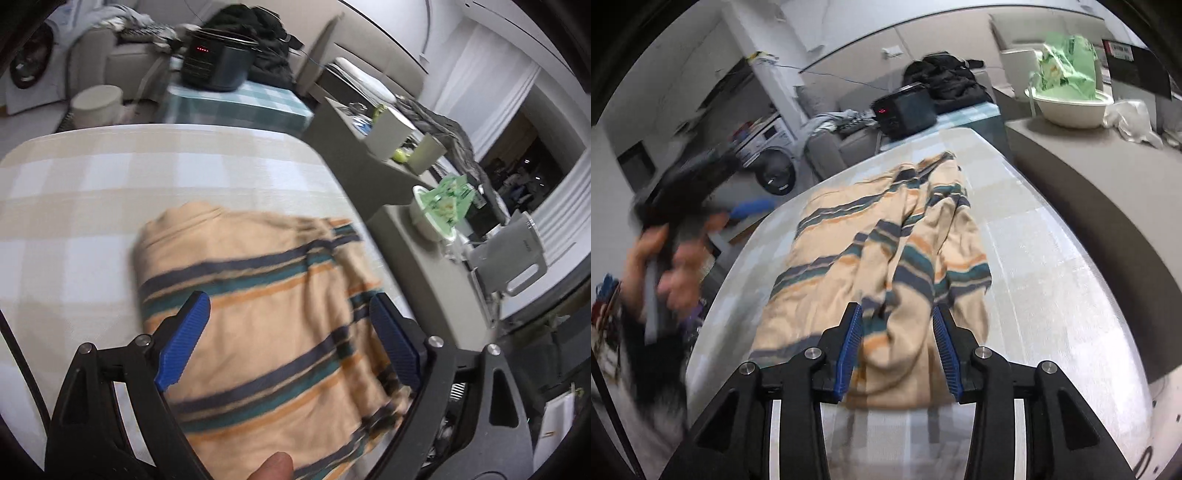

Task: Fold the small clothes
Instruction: 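Open both tools and release the folded striped cloth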

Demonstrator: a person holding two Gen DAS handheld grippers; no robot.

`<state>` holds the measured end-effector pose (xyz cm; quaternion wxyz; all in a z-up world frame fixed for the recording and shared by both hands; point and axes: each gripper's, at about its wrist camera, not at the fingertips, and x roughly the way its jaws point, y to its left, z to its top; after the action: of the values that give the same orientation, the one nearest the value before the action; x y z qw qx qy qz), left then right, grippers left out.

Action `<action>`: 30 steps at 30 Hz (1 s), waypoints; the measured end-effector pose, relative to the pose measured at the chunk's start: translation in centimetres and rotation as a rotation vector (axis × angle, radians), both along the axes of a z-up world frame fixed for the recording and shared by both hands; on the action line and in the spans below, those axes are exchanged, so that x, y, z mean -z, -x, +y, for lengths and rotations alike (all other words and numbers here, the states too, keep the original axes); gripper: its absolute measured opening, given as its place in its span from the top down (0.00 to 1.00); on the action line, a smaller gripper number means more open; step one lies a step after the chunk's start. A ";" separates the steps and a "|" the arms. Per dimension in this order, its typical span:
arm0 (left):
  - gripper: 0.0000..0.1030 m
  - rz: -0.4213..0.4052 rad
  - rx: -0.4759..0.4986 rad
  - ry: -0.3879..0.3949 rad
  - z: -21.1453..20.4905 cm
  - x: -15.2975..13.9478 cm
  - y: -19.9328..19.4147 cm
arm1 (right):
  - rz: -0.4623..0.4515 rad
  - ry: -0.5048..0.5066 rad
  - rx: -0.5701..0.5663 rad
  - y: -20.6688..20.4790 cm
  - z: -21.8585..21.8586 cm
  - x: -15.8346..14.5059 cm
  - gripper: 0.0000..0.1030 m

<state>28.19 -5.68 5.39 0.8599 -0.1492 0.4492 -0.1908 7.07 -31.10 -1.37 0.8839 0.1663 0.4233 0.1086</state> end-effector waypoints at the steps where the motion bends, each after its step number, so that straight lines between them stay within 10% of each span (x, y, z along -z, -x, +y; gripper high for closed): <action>1: 0.16 -0.002 -0.005 -0.007 0.4 0.4 0.8 | 0.026 -0.012 0.015 -1.1 -0.1 0.4 0.60; 7: 0.15 0.019 -0.029 -0.030 2.3 3.3 5.8 | 0.140 -0.015 0.036 -3.7 -0.1 1.9 0.91; 12: 0.15 0.050 -0.034 -0.029 3.6 5.1 7.4 | 0.111 -0.004 0.037 -2.5 -1.2 -0.5 0.94; 20: 0.15 0.064 -0.018 -0.046 4.1 6.9 8.2 | 0.167 0.071 0.066 -0.8 -2.9 0.1 0.86; 24: 0.15 0.062 0.004 -0.056 3.8 7.3 8.8 | 0.081 0.034 -0.049 -0.7 -0.9 -2.3 0.56; 30: 0.15 0.081 0.026 -0.071 2.9 8.7 9.1 | 0.150 0.027 -0.173 -6.7 3.0 0.5 0.60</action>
<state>19.11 -2.74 -3.27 0.8434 -0.1204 0.4918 -0.1798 13.75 -28.12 -1.84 0.8393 0.1250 0.5024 0.1661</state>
